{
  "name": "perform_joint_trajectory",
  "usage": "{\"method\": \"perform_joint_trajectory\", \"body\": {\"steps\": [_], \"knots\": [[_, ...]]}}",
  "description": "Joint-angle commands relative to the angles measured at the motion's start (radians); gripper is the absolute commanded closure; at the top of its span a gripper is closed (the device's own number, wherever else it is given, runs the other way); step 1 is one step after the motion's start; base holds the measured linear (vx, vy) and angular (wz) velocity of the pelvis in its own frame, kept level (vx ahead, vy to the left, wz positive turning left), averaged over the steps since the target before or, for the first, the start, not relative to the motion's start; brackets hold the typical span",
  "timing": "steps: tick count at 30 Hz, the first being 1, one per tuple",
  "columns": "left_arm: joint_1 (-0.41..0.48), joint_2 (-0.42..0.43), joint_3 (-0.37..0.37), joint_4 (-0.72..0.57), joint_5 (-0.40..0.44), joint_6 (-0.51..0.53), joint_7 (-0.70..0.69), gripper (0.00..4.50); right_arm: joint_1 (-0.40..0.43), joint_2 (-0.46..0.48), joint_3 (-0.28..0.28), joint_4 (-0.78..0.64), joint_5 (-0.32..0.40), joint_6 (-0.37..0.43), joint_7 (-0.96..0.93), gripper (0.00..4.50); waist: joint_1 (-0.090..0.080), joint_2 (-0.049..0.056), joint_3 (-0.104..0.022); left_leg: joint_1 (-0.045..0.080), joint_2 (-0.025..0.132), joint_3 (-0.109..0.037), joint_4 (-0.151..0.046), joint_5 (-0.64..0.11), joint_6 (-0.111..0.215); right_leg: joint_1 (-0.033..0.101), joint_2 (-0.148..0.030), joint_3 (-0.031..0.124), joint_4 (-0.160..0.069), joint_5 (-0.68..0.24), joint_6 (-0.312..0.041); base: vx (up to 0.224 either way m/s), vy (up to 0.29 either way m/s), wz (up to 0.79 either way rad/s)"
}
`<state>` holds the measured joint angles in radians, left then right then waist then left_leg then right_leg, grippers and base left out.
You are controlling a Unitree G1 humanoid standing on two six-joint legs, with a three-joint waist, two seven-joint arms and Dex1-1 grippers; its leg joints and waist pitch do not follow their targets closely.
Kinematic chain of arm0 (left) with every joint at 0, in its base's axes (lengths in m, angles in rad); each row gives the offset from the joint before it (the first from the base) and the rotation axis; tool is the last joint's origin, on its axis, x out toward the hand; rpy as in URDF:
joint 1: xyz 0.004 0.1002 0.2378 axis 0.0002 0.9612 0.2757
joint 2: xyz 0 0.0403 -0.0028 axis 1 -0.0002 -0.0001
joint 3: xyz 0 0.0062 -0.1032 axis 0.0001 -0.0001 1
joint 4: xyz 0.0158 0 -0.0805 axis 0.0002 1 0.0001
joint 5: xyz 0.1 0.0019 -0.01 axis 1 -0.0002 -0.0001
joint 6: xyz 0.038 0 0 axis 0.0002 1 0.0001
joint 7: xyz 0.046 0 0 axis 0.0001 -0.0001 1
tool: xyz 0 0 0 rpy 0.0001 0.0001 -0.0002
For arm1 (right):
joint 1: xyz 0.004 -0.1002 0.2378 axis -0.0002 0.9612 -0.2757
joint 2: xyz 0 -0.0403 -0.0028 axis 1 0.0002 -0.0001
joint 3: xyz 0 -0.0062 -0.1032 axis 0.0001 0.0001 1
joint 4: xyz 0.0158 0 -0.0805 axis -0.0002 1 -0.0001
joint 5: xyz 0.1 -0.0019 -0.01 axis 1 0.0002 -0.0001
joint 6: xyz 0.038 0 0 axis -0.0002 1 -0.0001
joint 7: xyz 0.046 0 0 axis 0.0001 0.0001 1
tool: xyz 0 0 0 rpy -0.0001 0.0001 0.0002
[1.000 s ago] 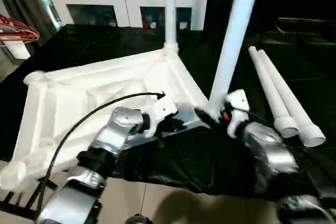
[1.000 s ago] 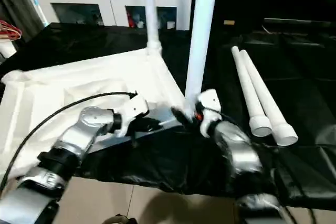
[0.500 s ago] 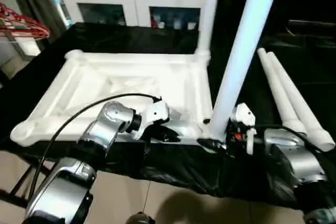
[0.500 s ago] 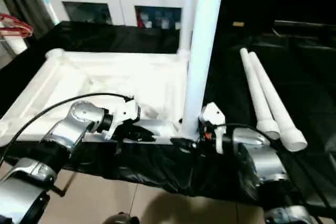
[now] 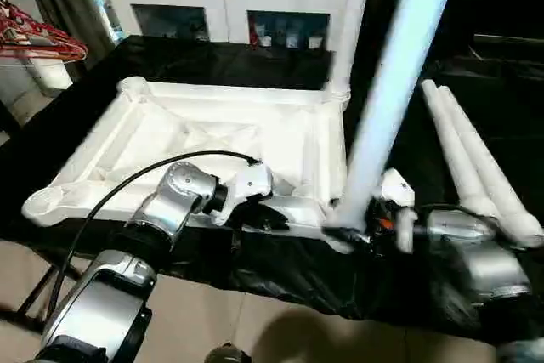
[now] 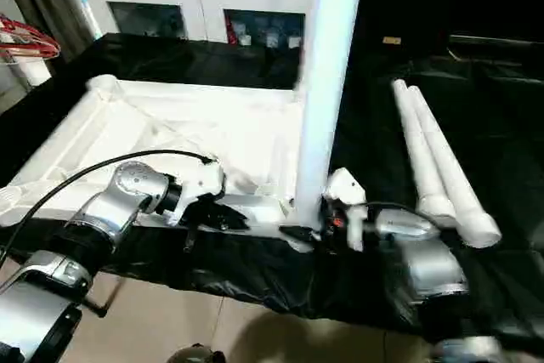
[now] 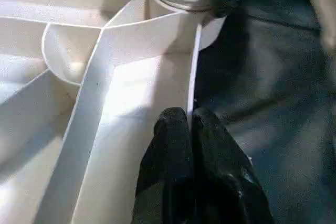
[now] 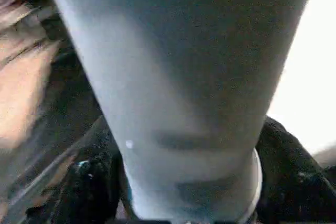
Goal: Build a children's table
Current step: Rotate leg to tighten
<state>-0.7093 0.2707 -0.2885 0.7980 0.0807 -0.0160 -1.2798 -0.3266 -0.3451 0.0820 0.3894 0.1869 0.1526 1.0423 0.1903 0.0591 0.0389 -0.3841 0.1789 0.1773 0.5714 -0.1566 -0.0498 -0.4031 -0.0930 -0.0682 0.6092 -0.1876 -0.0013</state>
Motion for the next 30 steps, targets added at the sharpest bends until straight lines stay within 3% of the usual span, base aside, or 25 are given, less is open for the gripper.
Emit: {"method": "perform_joint_trajectory", "body": {"steps": [1, 4, 8, 12, 14, 17, 19, 25, 30], "knots": [[0.002, -0.067, 0.027, -0.056, -0.013, 0.038, 0.158, 4.5, -0.034, 0.113, 0.05, 0.05, -0.003, 0.009, -0.096, 1.78, -0.002, -0.019, -0.056, 0.015, 0.053, -0.022, -0.07, -0.296, 0.026, 0.043, -0.072, 0.04, -0.085, -0.316, -0.187, 0.0, 0.0, 0.0], [0.022, -0.094, 0.031, -0.088, -0.005, 0.064, 0.218, 4.5, -0.064, 0.168, 0.002, 0.116, -0.003, 0.005, -0.223, 1.78, -0.031, -0.017, -0.052, 0.017, 0.051, -0.025, -0.076, -0.344, -0.001, 0.039, -0.073, 0.04, -0.093, -0.37, -0.18, 0.0, 0.0, 0.0], [0.048, -0.135, 0.034, -0.127, 0.011, 0.102, 0.306, 4.5, -0.093, 0.224, -0.026, 0.182, -0.026, -0.04, -0.362, 1.78, -0.04, -0.014, -0.057, 0.013, 0.049, -0.022, -0.073, -0.309, 0.009, 0.041, -0.068, 0.041, -0.086, -0.279, -0.19, 0.0, 0.0, 0.0], [0.067, -0.179, 0.027, -0.168, 0.03, 0.141, 0.374, 4.5, -0.131, 0.268, -0.023, 0.265, -0.121, -0.098, -0.543, 1.78, -0.048, -0.011, -0.057, 0.013, 0.047, -0.02, -0.072, -0.287, 0.012, 0.042, -0.066, 0.04, -0.085, -0.243, -0.194, 0.0, 0.0, 0.0], [0.07, -0.184, 0.02, -0.174, 0.036, 0.139, 0.381, 4.5, -0.142, 0.283, -0.036, 0.283, -0.116, -0.099, -0.569, 1.22, -0.049, -0.011, -0.055, 0.014, 0.045, -0.02, -0.072, -0.306, 0.015, 0.043, -0.067, 0.041, -0.091, -0.28, -0.183, 0.0, 0.0, 0.0], [0.076, -0.174, 0.01, -0.195, 0.037, 0.147, 0.377, 4.5, -0.156, 0.297, -0.062, 0.292, -0.089, -0.101, -0.56, 1.06, -0.049, -0.01, -0.056, 0.013, 0.048, -0.022, -0.074, -0.307, 0.024, 0.043, -0.066, 0.042, -0.089, -0.269, -0.175, 0.0, 0.0, 0.0], [0.077, -0.167, 0.008, -0.198, 0.036, 0.143, 0.367, 4.5, -0.157, 0.294, -0.059, 0.289, -0.089, -0.105, -0.547, 0.67, -0.05, -0.01, -0.056, 0.013, 0.048, -0.021, -0.074, -0.31, 0.024, 0.042, -0.063, 0.042, -0.089, -0.26, -0.175, 0.0, 0.0, 0.0], [0.087, -0.116, 0.003, -0.224, 0.011, 0.116, 0.268, 4.5, -0.144, 0.235, -0.014, 0.259, -0.104, -0.117, -0.428, 0.56, -0.051, -0.009, -0.059, 0.01, 0.047, -0.019, -0.07, -0.283, 0.035, 0.047, -0.063, 0.041, -0.083, -0.201, -0.19, 0.0, 0.0, 0.0], [0.087, -0.048, -0.004, -0.227, -0.019, 0.076, 0.119, 4.5, -0.102, 0.125, 0.057, 0.141, -0.075, -0.101, -0.165, 0.56, -0.041, -0.008, -0.063, 0.007, 0.049, -0.015, -0.06, -0.217, 0.082, 0.051, -0.059, 0.037, -0.071, -0.083, -0.22, 0.0, 0.0, 0.0]]}}
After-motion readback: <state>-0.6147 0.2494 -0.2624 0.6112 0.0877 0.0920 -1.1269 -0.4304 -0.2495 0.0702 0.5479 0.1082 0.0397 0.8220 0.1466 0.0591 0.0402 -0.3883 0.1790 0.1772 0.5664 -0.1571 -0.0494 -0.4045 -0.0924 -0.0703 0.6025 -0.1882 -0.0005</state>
